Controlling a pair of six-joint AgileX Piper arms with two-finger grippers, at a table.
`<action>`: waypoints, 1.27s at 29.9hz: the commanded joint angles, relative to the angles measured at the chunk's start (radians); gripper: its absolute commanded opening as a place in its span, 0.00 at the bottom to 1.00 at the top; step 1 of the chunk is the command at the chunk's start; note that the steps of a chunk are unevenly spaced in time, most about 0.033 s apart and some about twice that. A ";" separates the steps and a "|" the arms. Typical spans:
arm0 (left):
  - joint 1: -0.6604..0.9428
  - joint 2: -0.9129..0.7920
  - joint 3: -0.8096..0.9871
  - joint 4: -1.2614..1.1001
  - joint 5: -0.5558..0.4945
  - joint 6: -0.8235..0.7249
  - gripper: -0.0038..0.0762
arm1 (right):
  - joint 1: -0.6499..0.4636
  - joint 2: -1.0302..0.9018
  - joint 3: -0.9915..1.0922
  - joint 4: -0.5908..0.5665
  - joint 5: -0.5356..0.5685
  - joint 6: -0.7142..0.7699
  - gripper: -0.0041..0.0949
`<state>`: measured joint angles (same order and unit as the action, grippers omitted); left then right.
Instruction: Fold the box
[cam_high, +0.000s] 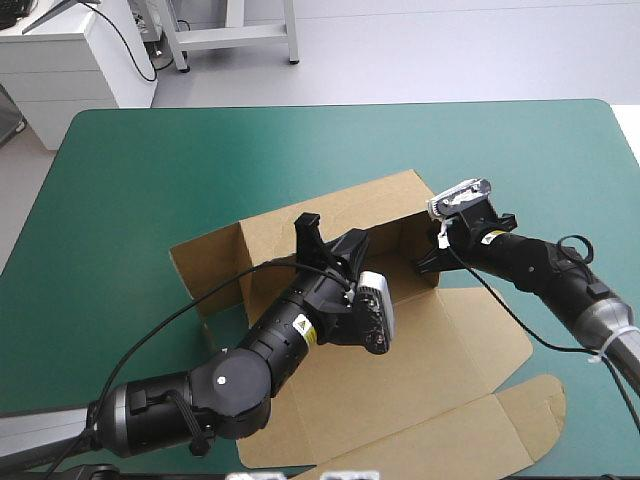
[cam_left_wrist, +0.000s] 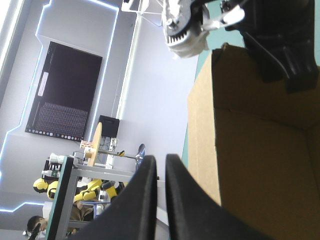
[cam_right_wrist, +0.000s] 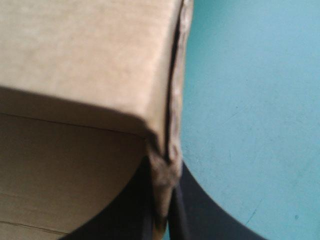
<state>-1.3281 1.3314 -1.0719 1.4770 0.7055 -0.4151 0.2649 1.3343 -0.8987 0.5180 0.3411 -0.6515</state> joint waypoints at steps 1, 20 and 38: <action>-0.006 -0.036 -0.088 -0.048 -0.010 0.109 0.07 | -0.001 -0.026 -0.033 0.009 -0.046 0.002 0.03; 0.827 -0.057 -0.600 -1.144 0.232 0.624 0.07 | -0.001 -0.029 -0.043 -0.029 0.035 0.022 0.03; 1.261 -0.065 -0.506 -1.454 0.418 0.636 0.07 | -0.001 -0.027 -0.298 -0.385 0.546 0.403 0.03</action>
<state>-0.0692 1.2962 -1.5664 0.0285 1.1728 0.2216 0.2638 1.3333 -1.1440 0.1636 0.8051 -0.2841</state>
